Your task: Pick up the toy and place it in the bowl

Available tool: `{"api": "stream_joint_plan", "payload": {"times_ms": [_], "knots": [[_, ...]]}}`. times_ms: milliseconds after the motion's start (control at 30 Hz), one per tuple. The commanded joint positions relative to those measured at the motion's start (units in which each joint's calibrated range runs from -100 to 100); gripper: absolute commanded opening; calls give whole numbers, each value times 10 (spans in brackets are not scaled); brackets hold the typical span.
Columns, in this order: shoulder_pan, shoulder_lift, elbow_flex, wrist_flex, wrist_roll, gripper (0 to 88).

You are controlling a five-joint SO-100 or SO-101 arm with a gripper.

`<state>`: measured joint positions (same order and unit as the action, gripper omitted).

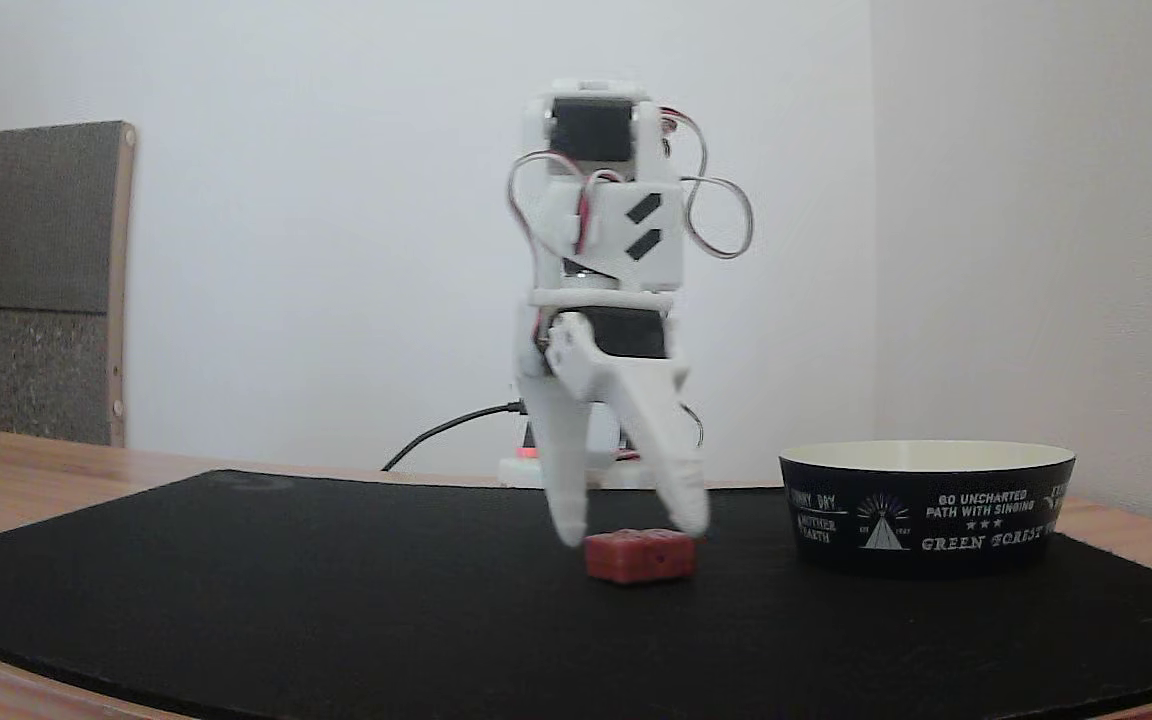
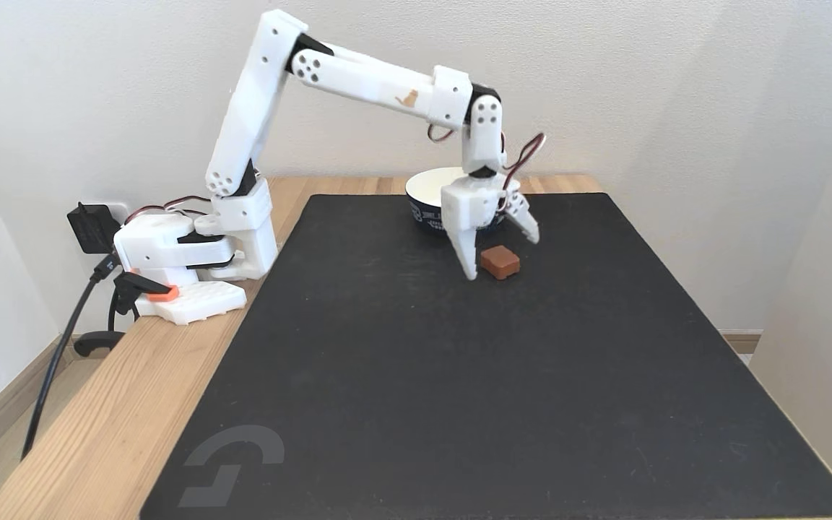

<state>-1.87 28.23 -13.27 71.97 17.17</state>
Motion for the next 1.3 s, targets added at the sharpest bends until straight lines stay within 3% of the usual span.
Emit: {"api": "stream_joint_plan", "payload": {"times_ms": [0, 267, 467, 567, 967, 1267], "knots": [[-18, 26, -52, 5, -1, 453], [-29, 75, -87, 6, -2, 427], [-23, 80, -87, -1, -3, 148], [-23, 80, -84, -1, -3, 106], [-22, 38, -115, -2, -4, 77], [-66, -187, -93, 37, -64, 78]]}}
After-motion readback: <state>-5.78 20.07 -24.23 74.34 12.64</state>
